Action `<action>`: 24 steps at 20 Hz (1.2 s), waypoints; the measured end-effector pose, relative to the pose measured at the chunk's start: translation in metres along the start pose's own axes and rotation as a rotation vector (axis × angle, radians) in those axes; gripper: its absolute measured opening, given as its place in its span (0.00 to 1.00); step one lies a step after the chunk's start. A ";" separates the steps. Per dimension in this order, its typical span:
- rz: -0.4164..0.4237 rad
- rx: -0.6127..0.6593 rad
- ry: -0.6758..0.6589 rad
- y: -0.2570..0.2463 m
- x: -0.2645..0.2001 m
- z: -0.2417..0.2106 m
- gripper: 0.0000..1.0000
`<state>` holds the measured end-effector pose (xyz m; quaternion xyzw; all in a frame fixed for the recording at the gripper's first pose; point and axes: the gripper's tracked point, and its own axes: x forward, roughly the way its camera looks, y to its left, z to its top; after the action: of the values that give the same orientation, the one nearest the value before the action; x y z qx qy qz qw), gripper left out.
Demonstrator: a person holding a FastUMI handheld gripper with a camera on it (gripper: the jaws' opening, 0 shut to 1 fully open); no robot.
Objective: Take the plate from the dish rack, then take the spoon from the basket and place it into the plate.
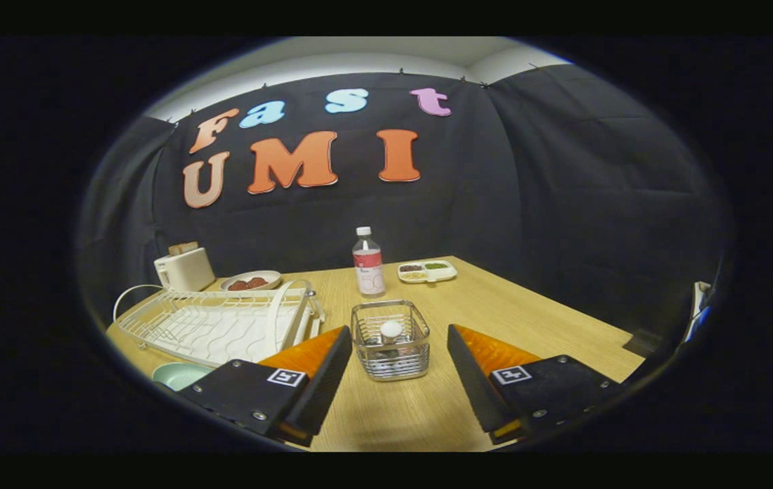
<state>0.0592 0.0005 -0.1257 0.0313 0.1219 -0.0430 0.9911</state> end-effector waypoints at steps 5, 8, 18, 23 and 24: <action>0.014 -0.007 -0.009 0.004 0.009 0.001 0.39; 0.013 0.013 -0.009 0.005 0.011 0.002 0.18; 0.011 0.017 -0.092 0.001 -0.025 0.039 0.08; 0.020 0.006 -0.148 0.004 -0.058 0.063 0.08; 0.023 0.002 -0.157 0.005 -0.067 0.067 0.08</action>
<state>0.0112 0.0060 -0.0447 0.0304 0.0434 -0.0342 0.9980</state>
